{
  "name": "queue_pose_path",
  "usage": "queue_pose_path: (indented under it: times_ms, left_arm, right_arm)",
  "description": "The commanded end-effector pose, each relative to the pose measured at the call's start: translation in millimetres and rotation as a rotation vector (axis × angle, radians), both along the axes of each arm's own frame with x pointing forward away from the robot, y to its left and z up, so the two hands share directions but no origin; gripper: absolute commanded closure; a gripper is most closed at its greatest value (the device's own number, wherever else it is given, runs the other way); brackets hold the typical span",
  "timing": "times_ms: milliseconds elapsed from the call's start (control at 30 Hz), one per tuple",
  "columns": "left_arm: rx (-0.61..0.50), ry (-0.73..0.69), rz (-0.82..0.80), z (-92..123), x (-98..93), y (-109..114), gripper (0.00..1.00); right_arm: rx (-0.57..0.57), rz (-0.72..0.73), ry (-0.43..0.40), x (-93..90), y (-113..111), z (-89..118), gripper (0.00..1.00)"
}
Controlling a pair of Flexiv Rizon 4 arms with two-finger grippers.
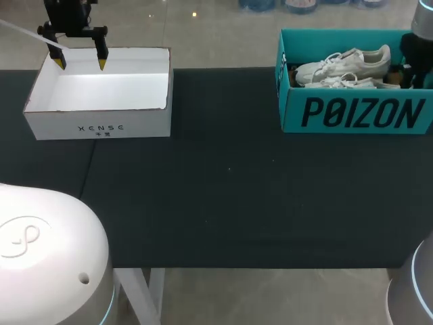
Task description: Take the shoe out of the shoebox, open the shoe tongue, remove and reinsert the insole, then place the shoe into the shoebox
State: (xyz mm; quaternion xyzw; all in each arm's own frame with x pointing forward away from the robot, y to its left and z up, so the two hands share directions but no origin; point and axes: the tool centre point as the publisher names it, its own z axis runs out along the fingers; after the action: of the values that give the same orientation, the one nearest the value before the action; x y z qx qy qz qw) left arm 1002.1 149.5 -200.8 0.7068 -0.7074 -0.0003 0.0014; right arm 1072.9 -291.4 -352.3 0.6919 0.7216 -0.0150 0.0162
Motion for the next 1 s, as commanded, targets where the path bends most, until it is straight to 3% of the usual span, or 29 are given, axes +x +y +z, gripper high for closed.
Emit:
queue_pose_path:
  times_ms: [33, 467, 767, 900, 1000]
  left_arm:
    - [0.001, 0.000, 0.000, 0.4, -0.4, 0.1, 0.00]
    - [0.001, 0.000, 0.000, 0.4, -0.4, 0.1, 0.00]
    - [0.001, 0.000, 0.000, 0.4, -0.4, 0.1, 0.00]
    - [0.001, 0.000, 0.000, 0.4, -0.4, 0.1, 0.00]
    - [0.001, 0.000, 0.000, 0.4, -0.4, 0.1, 0.00]
  right_arm:
    - [0.003, -0.010, -0.016, -1.9, -2.6, 7.3, 1.00]
    - [-0.011, -0.042, -0.093, 7.9, -3.6, 53.4, 1.00]
    - [-0.041, -0.051, -0.196, 18.8, 7.7, 125.2, 1.00]
    - [-0.054, -0.049, -0.238, 11.8, 12.0, 155.5, 1.00]
    - [-0.073, -0.043, -0.271, -4.3, 16.6, 180.7, 1.00]
